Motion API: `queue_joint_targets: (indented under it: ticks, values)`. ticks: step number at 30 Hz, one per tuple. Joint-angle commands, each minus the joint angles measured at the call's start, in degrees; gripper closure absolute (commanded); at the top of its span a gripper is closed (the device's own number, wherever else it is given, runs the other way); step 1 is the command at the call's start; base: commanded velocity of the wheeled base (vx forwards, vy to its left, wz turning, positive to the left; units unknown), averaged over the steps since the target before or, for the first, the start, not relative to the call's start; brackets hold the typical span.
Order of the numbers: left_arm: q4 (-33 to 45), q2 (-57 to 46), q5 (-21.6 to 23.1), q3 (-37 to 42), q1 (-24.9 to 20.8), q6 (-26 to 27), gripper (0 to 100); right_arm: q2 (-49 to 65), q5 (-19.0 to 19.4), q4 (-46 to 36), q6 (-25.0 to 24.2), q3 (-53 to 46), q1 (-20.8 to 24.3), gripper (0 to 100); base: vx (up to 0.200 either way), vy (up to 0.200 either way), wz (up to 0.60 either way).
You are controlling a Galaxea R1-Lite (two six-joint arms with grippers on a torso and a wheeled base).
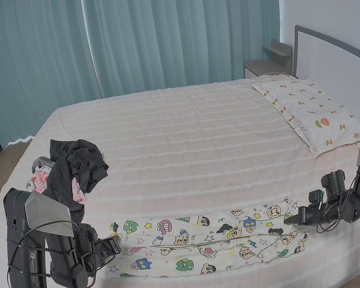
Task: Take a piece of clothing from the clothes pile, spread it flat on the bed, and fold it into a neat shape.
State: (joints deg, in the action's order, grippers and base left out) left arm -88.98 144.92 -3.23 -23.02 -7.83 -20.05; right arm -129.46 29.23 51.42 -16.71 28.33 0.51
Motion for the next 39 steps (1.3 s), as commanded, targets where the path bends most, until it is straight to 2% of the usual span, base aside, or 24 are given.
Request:
queue_joint_targets:
  ticks: [1,5,8,9,10,15,19,21,22,26,29,31,32,36,39]
  values:
    - [-0.58,-0.52,-0.02,1.04,0.44,-0.16,0,0.09,-0.05,0.00,0.01,0.23,0.02,0,0.000,0.000,0.00]
    - [-0.58,-4.91,0.51,4.03,1.23,-2.53,0,0.79,-0.14,0.00,0.10,0.32,-0.86,0,0.000,0.000,0.00]
    - [-0.58,-11.50,4.37,8.16,1.67,-6.84,0,3.17,-0.32,0.17,0.10,0.23,-1.04,0,0.000,0.000,0.00]
    - [-0.58,-11.50,4.37,8.16,1.67,-6.84,0,3.17,-0.32,0.17,0.10,0.23,-1.04,0,0.000,0.000,0.00]
    - [-0.58,-14.58,6.92,9.74,2.20,-8.25,0,5.27,-0.58,0.26,-0.16,0.50,-1.48,0,0.000,0.000,0.00]
    - [0.82,-16.16,9.21,8.43,2.64,-8.86,0,9.58,-0.67,-0.18,-0.51,1.55,-1.04,0,0.000,0.000,0.00]
    - [12.78,-16.34,9.21,1.48,2.38,-8.77,0,15.38,-0.32,0.44,-3.50,-5.39,-1.04,0,0.000,0.000,0.00]
    - [21.83,-16.25,9.29,-3.26,2.38,-8.34,0,17.67,0.12,1.23,-4.29,-10.66,-1.57,0,0.000,0.000,0.00]
    - [23.06,-16.25,9.38,-3.97,2.38,-8.16,0,18.02,0.21,1.58,-4.38,-11.72,-1.74,0,0.000,0.000,0.00]
    - [25.96,-14.49,12.63,-6.43,2.55,-1.57,0,18.63,1.70,9.22,-4.73,-19.54,-3.59,0,0.000,0.000,0.00]
    - [26.14,-11.86,12.63,-7.39,2.11,2.12,0,17.67,4.25,15.82,-5.08,-23.58,-4.12,0,0.000,0.000,0.00]
    - [26.14,-11.15,12.63,-7.57,2.11,2.65,0,17.23,4.78,17.31,-5.08,-24.11,-4.12,0,0.000,0.000,0.00]
    - [27.46,-9.83,12.55,-7.57,2.11,5.82,0,15.65,5.40,21.35,-5.35,-25.08,-4.12,0,0.000,0.000,0.00]
    - [30.62,-9.66,12.55,-7.13,2.03,9.51,0,12.66,5.40,23.38,-5.52,-25.08,-4.12,0,0.000,0.000,0.00]
    - [31.50,-9.57,12.46,-7.57,1.59,10.30,0,11.16,5.40,25.31,-5.61,-25.25,-4.12,0,0.000,0.000,0.00]
